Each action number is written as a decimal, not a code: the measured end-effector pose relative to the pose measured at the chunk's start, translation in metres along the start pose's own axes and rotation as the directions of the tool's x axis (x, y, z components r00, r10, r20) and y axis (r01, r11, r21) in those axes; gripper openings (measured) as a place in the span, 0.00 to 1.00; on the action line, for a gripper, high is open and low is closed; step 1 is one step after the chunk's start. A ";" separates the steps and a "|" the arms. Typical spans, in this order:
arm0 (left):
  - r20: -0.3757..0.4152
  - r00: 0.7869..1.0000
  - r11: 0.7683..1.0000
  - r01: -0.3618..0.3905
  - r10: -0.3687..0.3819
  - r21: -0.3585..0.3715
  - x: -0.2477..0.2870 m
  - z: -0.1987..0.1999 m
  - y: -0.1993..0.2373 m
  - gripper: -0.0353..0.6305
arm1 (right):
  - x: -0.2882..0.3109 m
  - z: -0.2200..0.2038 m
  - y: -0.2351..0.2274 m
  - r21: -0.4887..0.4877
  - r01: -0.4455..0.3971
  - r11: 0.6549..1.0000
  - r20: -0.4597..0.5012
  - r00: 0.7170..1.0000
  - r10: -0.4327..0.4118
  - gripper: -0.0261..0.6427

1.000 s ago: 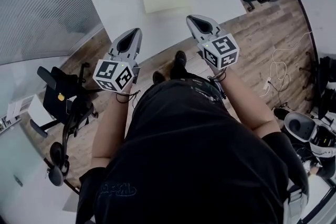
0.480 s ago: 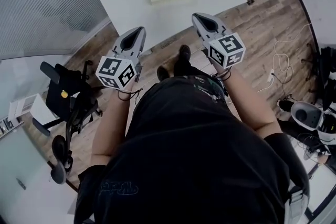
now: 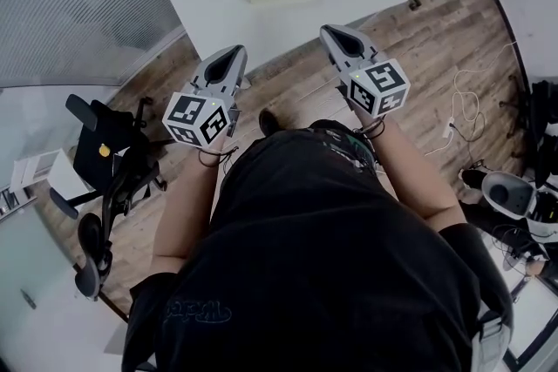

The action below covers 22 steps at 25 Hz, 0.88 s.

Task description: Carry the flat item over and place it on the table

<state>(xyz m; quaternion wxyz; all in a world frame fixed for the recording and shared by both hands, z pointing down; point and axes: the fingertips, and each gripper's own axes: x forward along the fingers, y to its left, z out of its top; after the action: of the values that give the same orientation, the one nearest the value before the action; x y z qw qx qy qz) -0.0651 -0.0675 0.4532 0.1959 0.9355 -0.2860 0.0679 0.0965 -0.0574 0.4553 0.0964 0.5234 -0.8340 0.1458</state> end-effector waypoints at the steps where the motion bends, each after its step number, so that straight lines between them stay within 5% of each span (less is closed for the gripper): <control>1: 0.001 1.000 1.000 -0.003 0.003 0.003 0.001 0.000 -0.005 0.07 | -0.003 0.001 -0.001 -0.001 -0.005 1.000 0.003 1.000 0.005 0.07; 22: 0.008 0.998 0.998 -0.058 0.058 0.036 0.013 -0.050 -0.169 0.07 | -0.135 -0.042 -0.008 -0.004 -0.169 0.986 -0.010 0.986 0.169 0.07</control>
<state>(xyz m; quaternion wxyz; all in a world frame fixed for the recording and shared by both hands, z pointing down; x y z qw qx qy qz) 0.0395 0.0748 0.4465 0.1758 0.9304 -0.3125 0.0758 0.1629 0.0678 0.4536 0.0891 0.4498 -0.8753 0.1539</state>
